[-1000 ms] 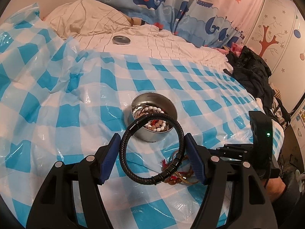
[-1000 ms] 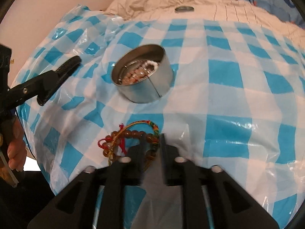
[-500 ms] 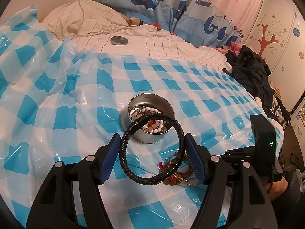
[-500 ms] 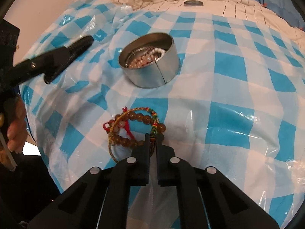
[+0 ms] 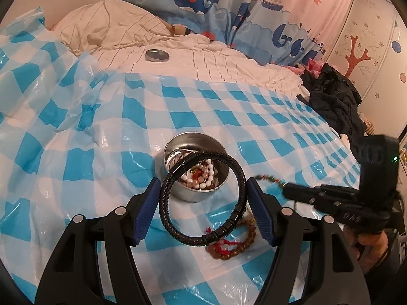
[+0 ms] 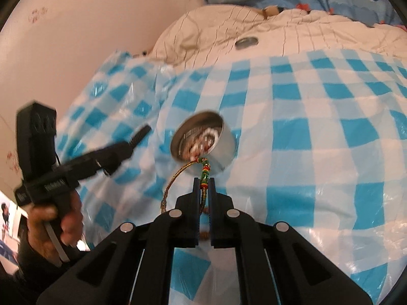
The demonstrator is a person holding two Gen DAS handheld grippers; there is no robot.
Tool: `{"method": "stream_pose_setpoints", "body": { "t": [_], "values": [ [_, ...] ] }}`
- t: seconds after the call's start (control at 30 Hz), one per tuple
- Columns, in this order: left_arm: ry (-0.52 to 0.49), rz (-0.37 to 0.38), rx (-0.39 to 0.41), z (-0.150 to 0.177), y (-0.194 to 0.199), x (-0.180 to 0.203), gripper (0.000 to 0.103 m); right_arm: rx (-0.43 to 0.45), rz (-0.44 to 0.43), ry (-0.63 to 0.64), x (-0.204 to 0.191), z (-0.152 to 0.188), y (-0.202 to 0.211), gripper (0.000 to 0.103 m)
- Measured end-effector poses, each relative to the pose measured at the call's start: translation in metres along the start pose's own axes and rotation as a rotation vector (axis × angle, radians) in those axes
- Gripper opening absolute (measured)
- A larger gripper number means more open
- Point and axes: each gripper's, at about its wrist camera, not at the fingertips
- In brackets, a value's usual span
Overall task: Organize jewelry
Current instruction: 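Open the left gripper over the tin to drop the black bracelet while the right carries the chain, then open the right gripper over the tin to drop the gold beaded chain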
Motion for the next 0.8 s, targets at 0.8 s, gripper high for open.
{"method": "stream_pose_setpoints", "body": {
  "t": [0.8],
  "values": [
    [0.251,0.019,0.032,-0.034,-0.036,-0.047,0.077,0.047,0.075,0.034,-0.019,-0.05,-0.064,0.006]
  ]
}}
Point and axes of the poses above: each gripper's, at about its wrist camera, not at the fingertips, and y roughly against the way its jaws point, x to its right, z to its underside, and after that the axes turned 1 degree about y, right-handed
